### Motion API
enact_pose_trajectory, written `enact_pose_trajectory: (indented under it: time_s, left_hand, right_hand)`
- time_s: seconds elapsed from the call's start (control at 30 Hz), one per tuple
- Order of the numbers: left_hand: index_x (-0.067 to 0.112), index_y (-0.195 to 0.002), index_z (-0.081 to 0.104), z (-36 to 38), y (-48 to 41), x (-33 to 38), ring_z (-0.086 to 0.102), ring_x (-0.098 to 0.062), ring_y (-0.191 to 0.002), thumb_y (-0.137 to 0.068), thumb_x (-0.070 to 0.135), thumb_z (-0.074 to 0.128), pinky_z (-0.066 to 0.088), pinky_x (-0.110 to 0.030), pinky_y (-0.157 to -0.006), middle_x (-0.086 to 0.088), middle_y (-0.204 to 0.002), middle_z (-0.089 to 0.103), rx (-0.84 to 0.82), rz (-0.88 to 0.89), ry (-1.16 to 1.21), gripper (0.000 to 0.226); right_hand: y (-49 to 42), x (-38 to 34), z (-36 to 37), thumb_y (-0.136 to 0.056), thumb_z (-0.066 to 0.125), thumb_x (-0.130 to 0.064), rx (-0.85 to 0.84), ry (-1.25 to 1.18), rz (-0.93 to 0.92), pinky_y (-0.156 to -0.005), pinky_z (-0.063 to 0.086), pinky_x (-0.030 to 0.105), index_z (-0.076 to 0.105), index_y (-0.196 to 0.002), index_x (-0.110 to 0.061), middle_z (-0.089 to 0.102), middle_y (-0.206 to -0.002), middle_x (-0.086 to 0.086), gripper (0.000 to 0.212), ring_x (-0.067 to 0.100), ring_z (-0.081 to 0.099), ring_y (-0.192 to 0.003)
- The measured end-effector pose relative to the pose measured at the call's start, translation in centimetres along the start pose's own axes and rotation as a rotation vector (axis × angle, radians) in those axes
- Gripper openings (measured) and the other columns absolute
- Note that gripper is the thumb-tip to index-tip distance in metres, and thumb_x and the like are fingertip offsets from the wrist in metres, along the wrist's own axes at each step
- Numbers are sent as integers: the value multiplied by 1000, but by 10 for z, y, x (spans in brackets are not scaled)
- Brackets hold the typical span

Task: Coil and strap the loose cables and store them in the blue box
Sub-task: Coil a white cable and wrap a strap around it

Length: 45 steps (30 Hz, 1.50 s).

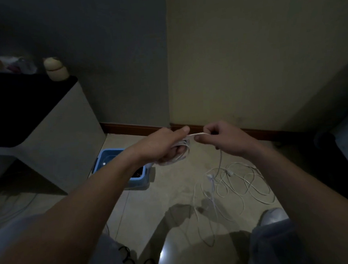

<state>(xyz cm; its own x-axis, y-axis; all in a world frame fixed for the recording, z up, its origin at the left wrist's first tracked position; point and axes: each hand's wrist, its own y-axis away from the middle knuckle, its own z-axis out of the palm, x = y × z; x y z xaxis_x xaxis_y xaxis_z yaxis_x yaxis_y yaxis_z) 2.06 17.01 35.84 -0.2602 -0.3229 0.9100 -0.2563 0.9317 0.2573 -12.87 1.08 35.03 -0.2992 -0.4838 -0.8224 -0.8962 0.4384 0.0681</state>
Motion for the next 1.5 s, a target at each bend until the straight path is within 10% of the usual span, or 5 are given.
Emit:
enact_pose_trajectory:
  time_s: [0.37,0.67,1.2,1.37,1.5]
  left_hand:
    - [16,-71,52,-18,2,1,16,-7,-37,-96,51,44,16,-19,-42,9,-42,27,-267,3,1068,45]
    - [12,-83,53,-26,0,-1,33,-9,-53,-100,40,44,30,-20,-58,3,-59,35,25,115,1545,34]
    - [7,-95,57,-18,-7,6,52,-17,-65,-92,69,38,45,-31,-69,-4,-71,53,562,19,1146,65]
    - [13,-80,56,3,-9,18,57,-15,-58,-98,60,35,45,-25,-58,-3,-62,58,516,-71,894,54]
    - [9,-128,52,21,-12,8,73,-11,-82,-103,50,35,57,-21,-70,-14,-114,70,384,-16,606,51]
  right_hand:
    - [3,-1,17,-101,56,-22,-63,-363,173,-68,37,34,40,-62,-20,36,-53,-7,42,13,33,-51]
    - [2,0,30,-105,46,-18,-122,-266,190,-60,35,32,49,-72,-12,38,-59,0,34,13,35,-53]
    - [5,-17,40,-99,52,-4,-192,-272,93,-50,40,25,62,-134,-17,57,-67,6,39,14,46,-52]
    - [3,-34,43,-91,57,-3,-152,-532,27,-53,38,26,72,-107,-12,73,-80,8,24,15,46,-53]
    - [0,-35,43,-83,54,1,-56,-656,17,-59,43,33,62,-101,-9,71,-80,13,21,19,58,-52]
